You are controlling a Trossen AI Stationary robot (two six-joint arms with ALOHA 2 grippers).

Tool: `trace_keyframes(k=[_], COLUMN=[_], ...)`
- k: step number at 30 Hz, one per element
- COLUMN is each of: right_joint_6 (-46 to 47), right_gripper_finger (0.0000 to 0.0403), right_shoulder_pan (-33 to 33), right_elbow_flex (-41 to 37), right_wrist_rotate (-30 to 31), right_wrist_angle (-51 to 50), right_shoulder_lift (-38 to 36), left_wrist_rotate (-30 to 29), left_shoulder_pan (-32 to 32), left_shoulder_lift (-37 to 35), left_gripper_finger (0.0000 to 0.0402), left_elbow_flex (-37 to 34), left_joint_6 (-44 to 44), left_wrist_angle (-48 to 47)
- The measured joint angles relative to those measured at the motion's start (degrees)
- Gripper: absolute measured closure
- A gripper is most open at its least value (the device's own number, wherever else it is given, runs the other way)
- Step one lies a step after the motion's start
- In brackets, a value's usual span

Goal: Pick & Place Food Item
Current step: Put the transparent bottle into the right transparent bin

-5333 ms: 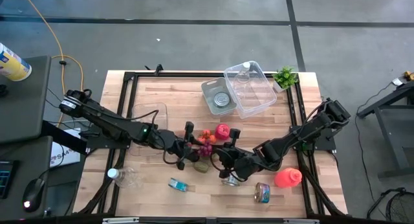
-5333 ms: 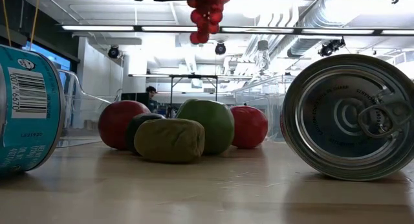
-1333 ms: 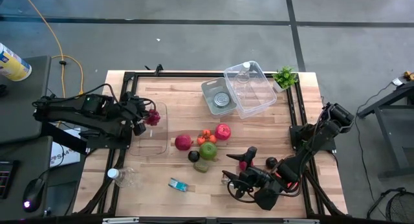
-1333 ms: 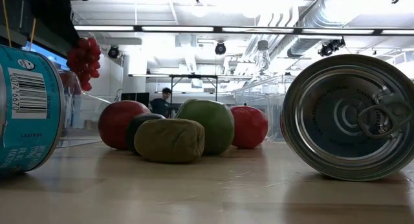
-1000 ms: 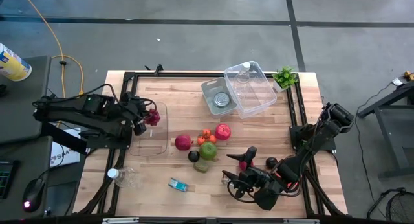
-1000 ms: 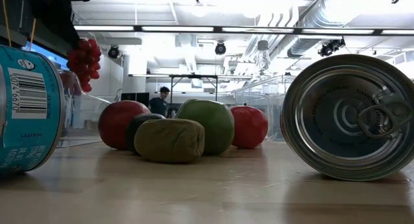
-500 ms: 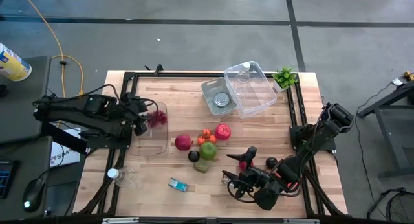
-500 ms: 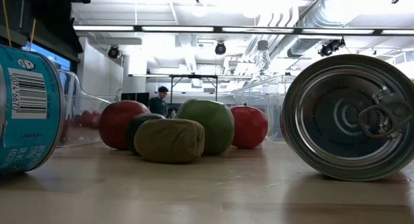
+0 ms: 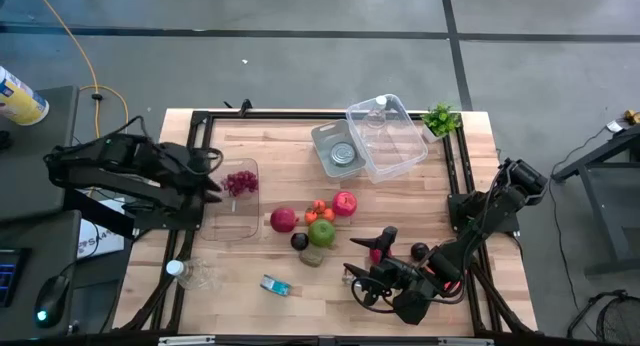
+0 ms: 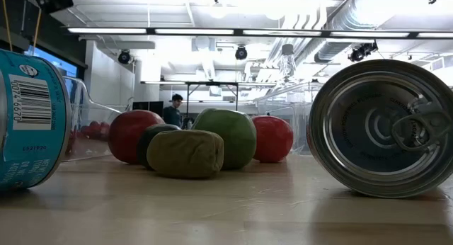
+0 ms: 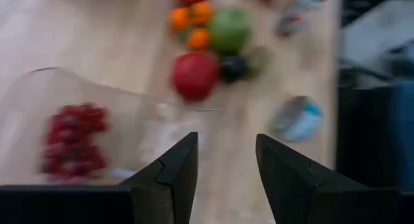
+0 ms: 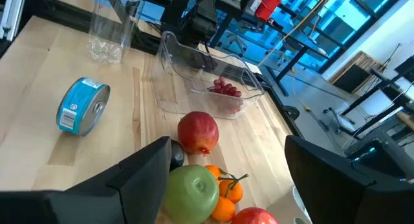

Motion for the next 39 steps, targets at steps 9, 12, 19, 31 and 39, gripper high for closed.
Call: trace_keyframes(k=[9,12,19,31,39], right_joint_6=[1.7,2.6,3.2,3.4,3.4], right_gripper_finger=[0.0113,0.0113,0.0113,0.0113,0.0113], right_shoulder_pan=[-1.9,-2.4,-3.0,-3.3,-3.3], right_elbow_flex=[0.0,0.0,0.0,0.0,0.0], right_wrist_rotate=[-3.8,-5.5,-7.5,-7.7,-7.7], right_wrist_angle=[0.0,0.0,-0.1,0.0,-0.1], right_shoulder_lift=[0.0,0.0,0.0,0.0,0.0], left_wrist_rotate=[13.0,20.3,31.6,35.5,41.1], left_shoulder_pan=[0.0,0.0,0.0,0.0,0.0], left_shoulder_lift=[-4.4,-6.0,-8.2,-8.2,-8.2], left_gripper_finger=[0.0253,0.0253,0.0253,0.0253,0.0253], left_elbow_flex=[5.3,5.2,2.5,0.8,0.8], left_joint_6=[8.3,11.7,17.7,21.8,19.5], left_wrist_angle=[7.8,10.1,16.4,22.4,23.1])
